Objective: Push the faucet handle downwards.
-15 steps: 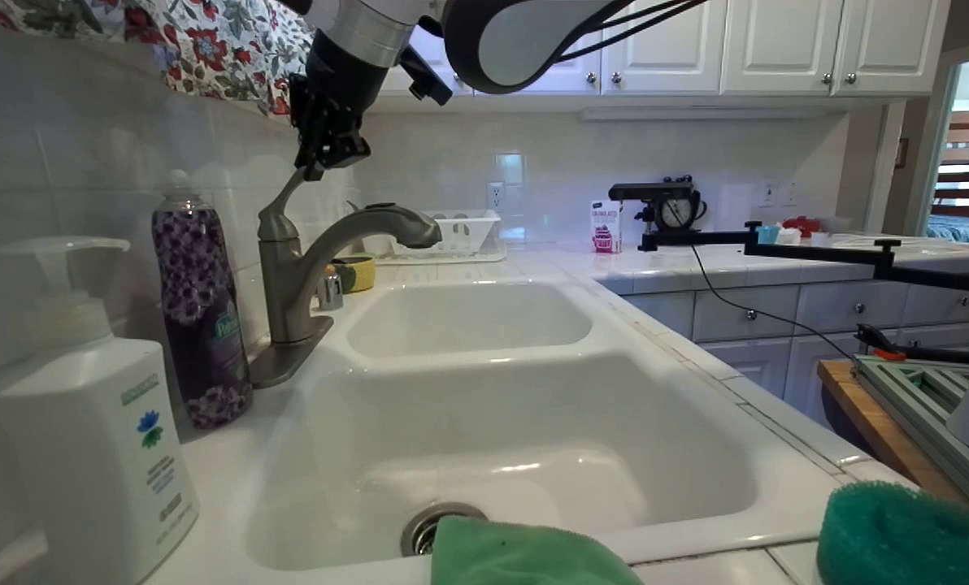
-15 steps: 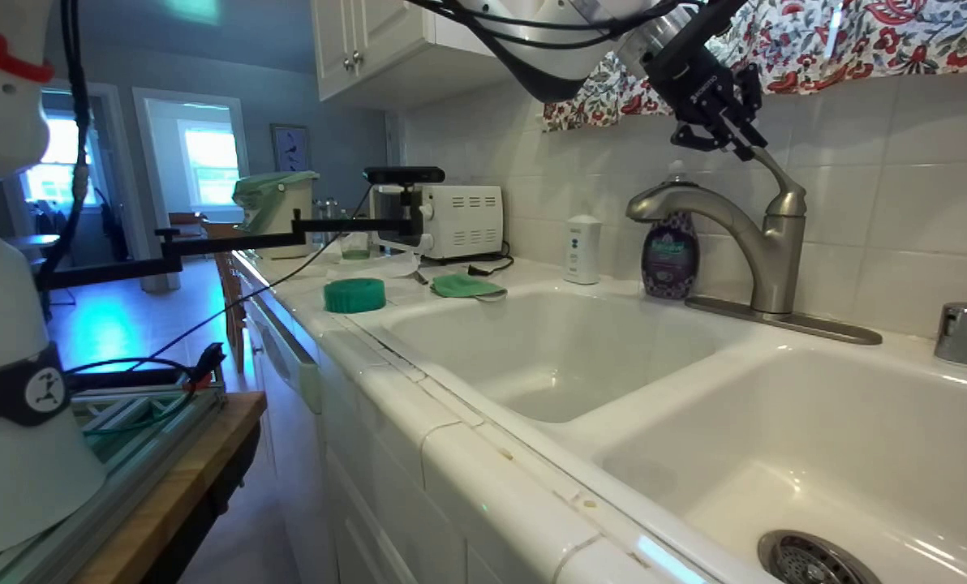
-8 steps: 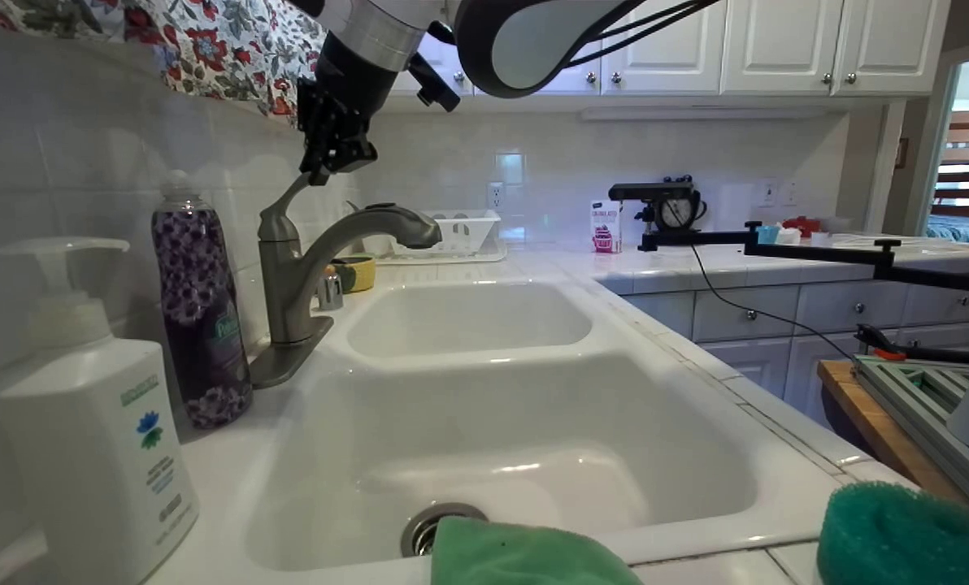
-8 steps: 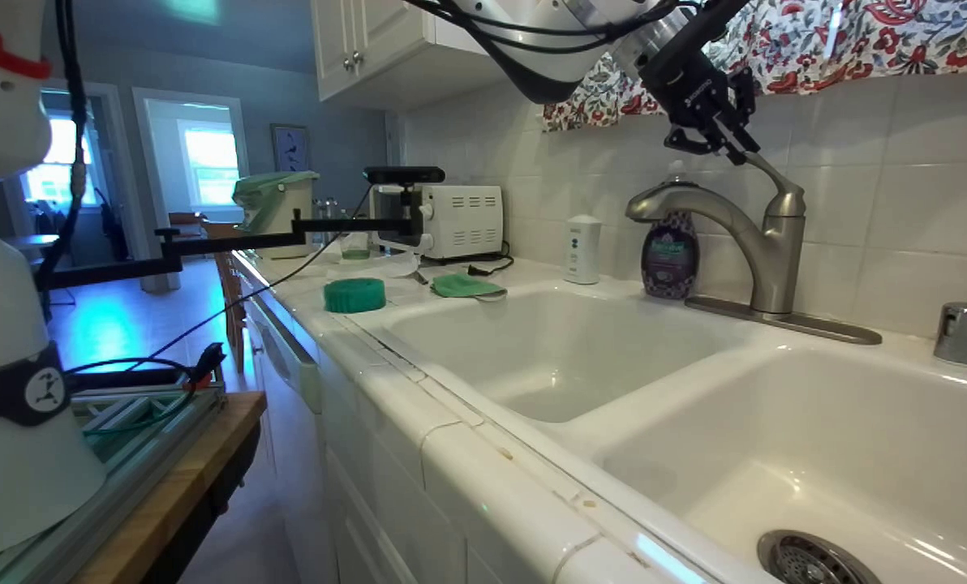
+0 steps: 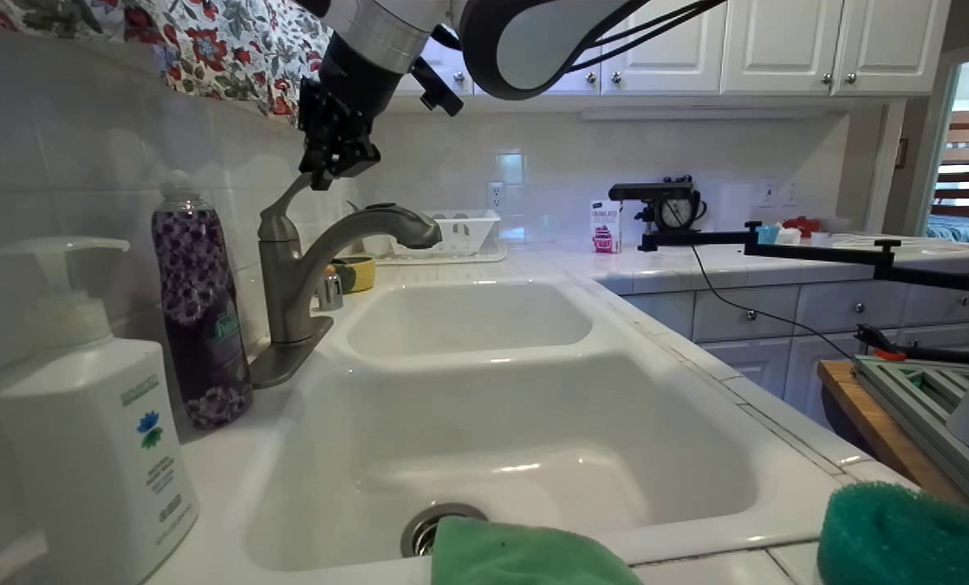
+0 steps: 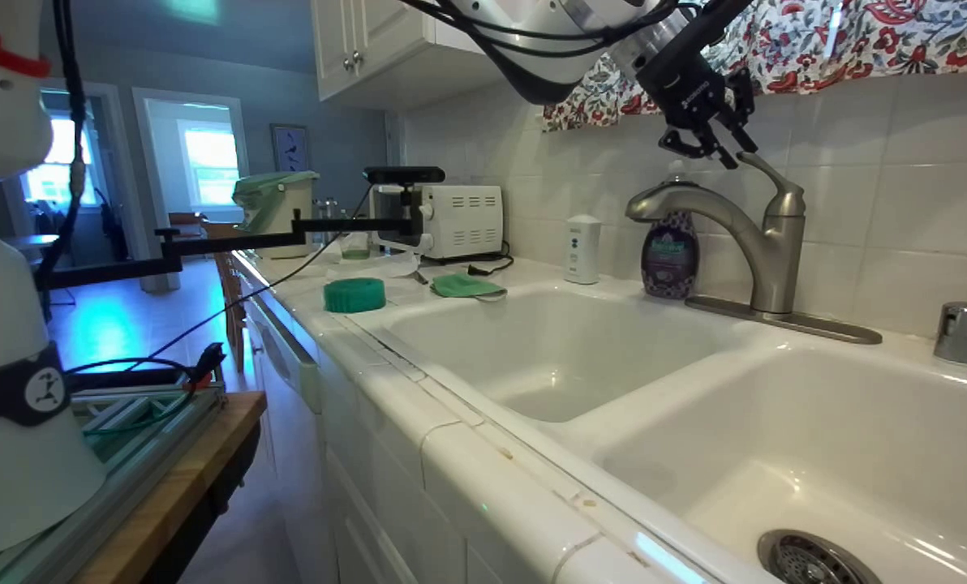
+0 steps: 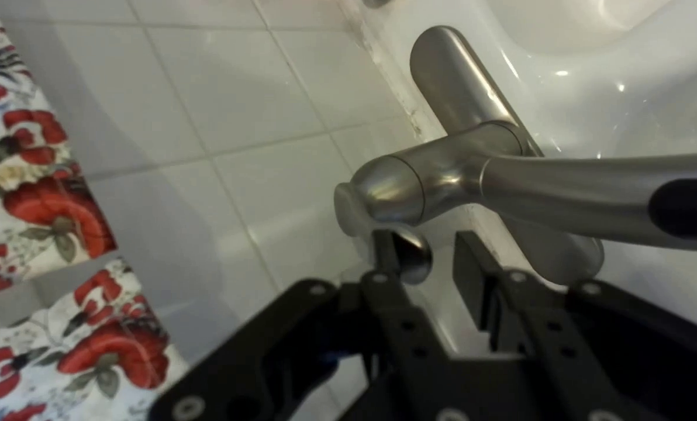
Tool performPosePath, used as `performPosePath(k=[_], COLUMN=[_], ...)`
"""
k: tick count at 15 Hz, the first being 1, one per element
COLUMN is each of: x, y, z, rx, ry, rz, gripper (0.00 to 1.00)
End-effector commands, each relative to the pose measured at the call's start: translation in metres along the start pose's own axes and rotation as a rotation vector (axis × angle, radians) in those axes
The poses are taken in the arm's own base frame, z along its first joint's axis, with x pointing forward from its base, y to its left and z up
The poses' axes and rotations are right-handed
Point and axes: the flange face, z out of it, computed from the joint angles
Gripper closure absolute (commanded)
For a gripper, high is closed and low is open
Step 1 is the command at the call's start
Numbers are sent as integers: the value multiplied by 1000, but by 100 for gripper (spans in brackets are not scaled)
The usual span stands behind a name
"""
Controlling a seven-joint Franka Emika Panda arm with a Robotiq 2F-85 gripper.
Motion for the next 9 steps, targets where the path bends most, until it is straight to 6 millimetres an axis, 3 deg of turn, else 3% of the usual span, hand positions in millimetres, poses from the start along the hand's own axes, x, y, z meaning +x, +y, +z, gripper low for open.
performPosePath(k=[1, 5, 9], x=[12, 40, 51], y=[-35, -64, -61], z=[-20, -57, -100], rx=[136, 278, 384], ry=[-1, -44, -79], rz=[15, 37, 116], gripper=[37, 5, 0])
